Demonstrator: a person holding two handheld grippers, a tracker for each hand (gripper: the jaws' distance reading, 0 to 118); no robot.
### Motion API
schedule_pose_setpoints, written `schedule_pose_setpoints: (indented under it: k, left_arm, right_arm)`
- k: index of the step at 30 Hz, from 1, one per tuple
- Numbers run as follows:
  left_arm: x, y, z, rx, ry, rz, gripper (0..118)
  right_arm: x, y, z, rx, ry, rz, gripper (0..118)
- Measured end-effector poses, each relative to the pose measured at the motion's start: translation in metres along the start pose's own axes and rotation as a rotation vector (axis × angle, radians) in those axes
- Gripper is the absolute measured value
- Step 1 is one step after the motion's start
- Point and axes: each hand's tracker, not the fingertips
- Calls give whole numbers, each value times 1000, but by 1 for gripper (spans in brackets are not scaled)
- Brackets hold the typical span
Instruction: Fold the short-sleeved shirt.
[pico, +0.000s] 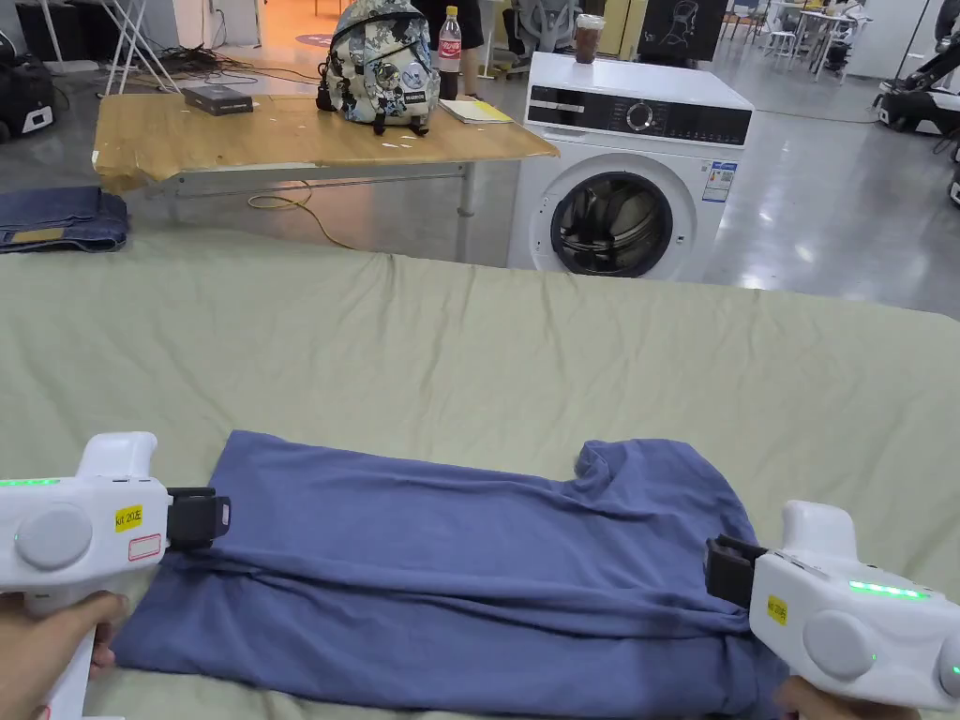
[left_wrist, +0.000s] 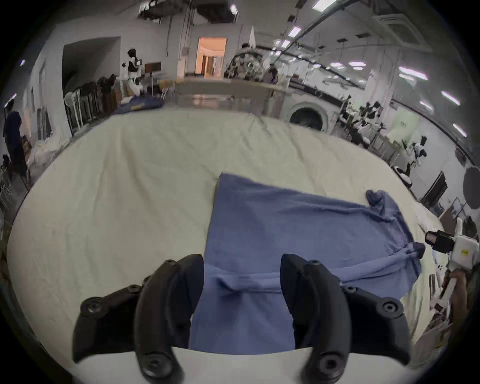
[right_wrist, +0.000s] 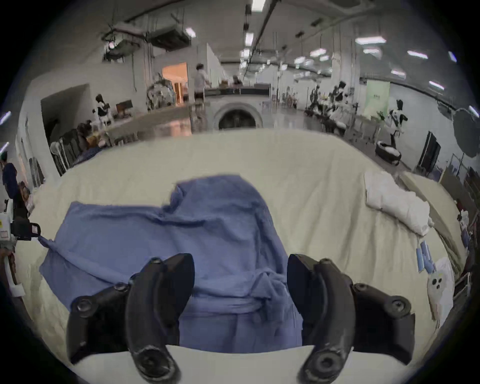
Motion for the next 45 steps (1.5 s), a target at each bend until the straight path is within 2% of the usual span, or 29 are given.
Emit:
schedule_pose_setpoints:
  k: [3, 4, 5, 6, 7, 8, 9, 13, 20, 23, 29, 31, 32, 33, 34, 35, 36, 39, 40, 41, 42, 44, 45]
  left_arm:
    - [16, -8, 29, 114, -16, -39, 60]
    - [22, -12, 38, 151, -5, -58, 56]
    - [34, -16, 50, 191, 13, -79, 46]
    - [41, -21, 57, 220, 39, -101, 30]
    - [47, -26, 64, 251, 60, -126, 17]
    - [53, -31, 72, 290, 79, -140, 6]
    - [60, -35, 79, 312, 84, -155, 0]
    - [72, -48, 99, 339, 99, -179, 0]
    - [54, -54, 115, 281, 142, -111, 0]
    - [32, -49, 104, 181, 125, -70, 0]
    - [-18, -28, 55, -144, 35, 35, 0]
    - [-27, -23, 38, -207, 61, 45, 30]
    - [-29, -22, 29, -264, 67, 33, 39]
    - [-27, -20, 27, -279, 63, 34, 39]
    - [-29, -20, 19, -297, 65, 43, 71]
    - [-30, -21, 11, -340, 55, 59, 93]
    - [-32, -21, 5, -361, 40, 77, 96]
    - [-27, -31, -13, -481, 80, 87, 95]
    - [-24, -37, -19, -501, 120, 63, 87]
    - [-41, -38, -41, -512, 150, 33, 73]
    - [-38, -41, -42, -486, 213, -24, 66]
    - [-34, -42, -38, -441, 206, -13, 58]
    - [-4, -49, -14, -436, 191, -23, 41]
  right_arm:
    - [-19, -5, 24, 109, -36, 37, 75]
    - [-26, -7, 31, 140, -38, 44, 70]
    - [-31, -9, 38, 160, -27, 48, 67]
    - [-35, -11, 43, 168, -11, 40, 67]
    - [-41, -12, 51, 189, 13, 17, 56]
    - [-46, -14, 57, 216, 25, 3, 25]
    - [-52, -17, 61, 235, 2, 15, 0]
    - [-69, -24, 83, 287, 32, 11, 0]
    - [-71, -27, 101, 317, 37, 16, 0]
    - [-68, -29, 101, 309, 30, 40, 0]
    - [-58, -37, 96, 270, 21, 61, 0]
    - [-53, -40, 92, 249, 15, 62, 0]
    - [-51, -42, 90, 241, 13, 62, 0]
    - [-49, -43, 88, 230, 9, 63, 0]
    - [-47, -44, 86, 221, 5, 63, 0]
    - [-45, -46, 86, 214, 2, 63, 0]
    - [-43, -47, 85, 207, -1, 62, 0]
    - [-38, -51, 81, 183, -11, 60, 0]
    - [-35, -52, 80, 174, -11, 55, 0]
    - [-32, -52, 78, 166, -12, 54, 0]
    - [-30, -53, 78, 161, -17, 56, 0]
    - [-28, -56, 80, 149, -24, 59, 0]
    - [-25, -57, 79, 146, -26, 57, 0]
